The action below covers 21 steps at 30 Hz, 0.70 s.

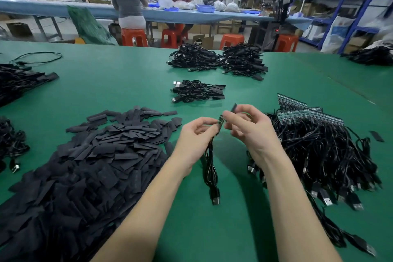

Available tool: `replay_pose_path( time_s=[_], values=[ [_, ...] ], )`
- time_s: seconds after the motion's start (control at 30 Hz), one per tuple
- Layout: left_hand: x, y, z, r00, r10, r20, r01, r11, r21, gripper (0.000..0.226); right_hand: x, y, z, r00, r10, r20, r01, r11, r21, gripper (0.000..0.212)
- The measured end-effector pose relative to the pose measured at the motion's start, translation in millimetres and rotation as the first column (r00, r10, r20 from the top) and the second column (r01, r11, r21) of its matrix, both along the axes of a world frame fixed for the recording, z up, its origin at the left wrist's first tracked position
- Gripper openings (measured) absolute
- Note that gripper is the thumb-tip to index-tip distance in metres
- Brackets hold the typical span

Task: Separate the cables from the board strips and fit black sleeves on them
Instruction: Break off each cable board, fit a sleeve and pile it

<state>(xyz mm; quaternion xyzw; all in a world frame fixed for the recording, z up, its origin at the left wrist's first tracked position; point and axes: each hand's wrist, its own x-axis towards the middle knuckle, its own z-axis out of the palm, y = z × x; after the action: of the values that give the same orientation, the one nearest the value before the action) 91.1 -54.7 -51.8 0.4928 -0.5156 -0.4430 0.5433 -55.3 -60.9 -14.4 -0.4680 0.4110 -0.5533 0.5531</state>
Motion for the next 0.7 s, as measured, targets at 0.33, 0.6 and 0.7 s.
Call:
replay_pose_path(
  time_s=[0.33, 0.6, 0.7],
  values=[
    [25.5, -1.8, 10.1, 0.989, -0.092, 0.113, 0.095, 0.995, -0.016, 0.009, 3.5, 1.8, -13.3, 0.989, -0.03, 0.142, 0.02, 0.997, 0.072, 0.013],
    [30.4, -3.0, 7.8, 0.976, -0.192, 0.099, 0.189, 0.981, 0.039, 0.008, 4.9, 3.6, -14.2, 0.997, -0.075, -0.019, 0.075, 0.997, -0.004, 0.014],
    [30.1, -2.5, 8.3, 0.976, -0.206, 0.072, 0.205, 0.978, 0.026, 0.009, 4.0, 2.1, -16.3, 0.995, -0.087, -0.049, 0.086, 0.996, -0.018, 0.015]
  ],
)
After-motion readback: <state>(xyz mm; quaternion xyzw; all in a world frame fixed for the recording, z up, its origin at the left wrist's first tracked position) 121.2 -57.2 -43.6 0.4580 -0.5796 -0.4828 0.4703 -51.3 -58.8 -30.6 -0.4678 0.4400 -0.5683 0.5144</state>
